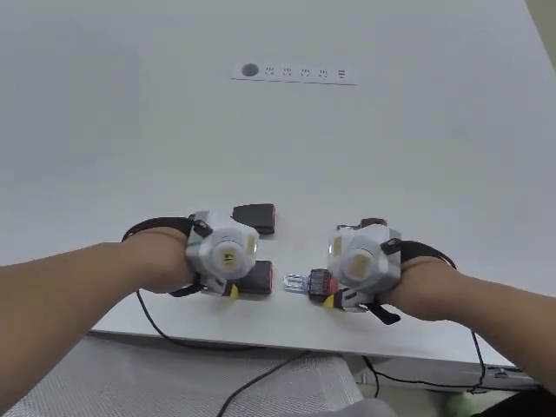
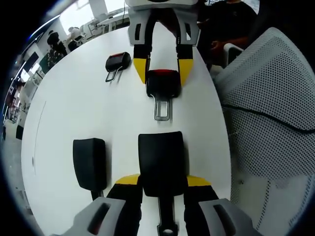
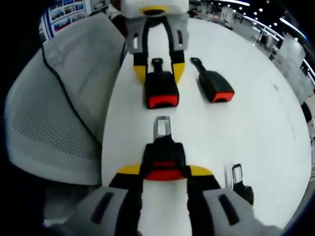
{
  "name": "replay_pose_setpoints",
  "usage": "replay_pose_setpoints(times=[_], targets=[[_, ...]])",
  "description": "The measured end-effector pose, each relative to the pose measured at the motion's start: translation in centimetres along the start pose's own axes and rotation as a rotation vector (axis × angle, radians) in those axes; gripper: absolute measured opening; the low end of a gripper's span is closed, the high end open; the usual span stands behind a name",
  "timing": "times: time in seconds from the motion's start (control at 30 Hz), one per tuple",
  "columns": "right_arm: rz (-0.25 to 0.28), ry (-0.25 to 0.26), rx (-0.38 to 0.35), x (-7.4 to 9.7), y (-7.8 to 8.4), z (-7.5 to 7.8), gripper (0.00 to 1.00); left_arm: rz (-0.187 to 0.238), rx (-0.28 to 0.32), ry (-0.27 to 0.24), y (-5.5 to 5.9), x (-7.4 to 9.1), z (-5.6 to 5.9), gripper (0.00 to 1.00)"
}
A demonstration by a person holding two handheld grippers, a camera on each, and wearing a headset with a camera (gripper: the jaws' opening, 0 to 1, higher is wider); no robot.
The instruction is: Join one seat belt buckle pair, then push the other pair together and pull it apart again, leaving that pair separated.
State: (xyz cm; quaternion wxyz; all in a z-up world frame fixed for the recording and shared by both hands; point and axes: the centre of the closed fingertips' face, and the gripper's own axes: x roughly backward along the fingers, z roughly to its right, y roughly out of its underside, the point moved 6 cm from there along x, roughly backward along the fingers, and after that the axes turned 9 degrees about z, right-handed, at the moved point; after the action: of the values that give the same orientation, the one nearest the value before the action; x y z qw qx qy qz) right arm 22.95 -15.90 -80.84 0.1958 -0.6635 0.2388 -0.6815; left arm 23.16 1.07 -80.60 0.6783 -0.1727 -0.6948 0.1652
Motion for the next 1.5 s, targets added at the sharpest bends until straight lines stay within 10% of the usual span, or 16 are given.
replay_pose_setpoints(times=[1.5], targets=[[0.041,-0.023,0.03,-1.2,-1.7,0.3,0.34,-0.012,0.005,0.024,0.0,0.1,-0.2,0.33]])
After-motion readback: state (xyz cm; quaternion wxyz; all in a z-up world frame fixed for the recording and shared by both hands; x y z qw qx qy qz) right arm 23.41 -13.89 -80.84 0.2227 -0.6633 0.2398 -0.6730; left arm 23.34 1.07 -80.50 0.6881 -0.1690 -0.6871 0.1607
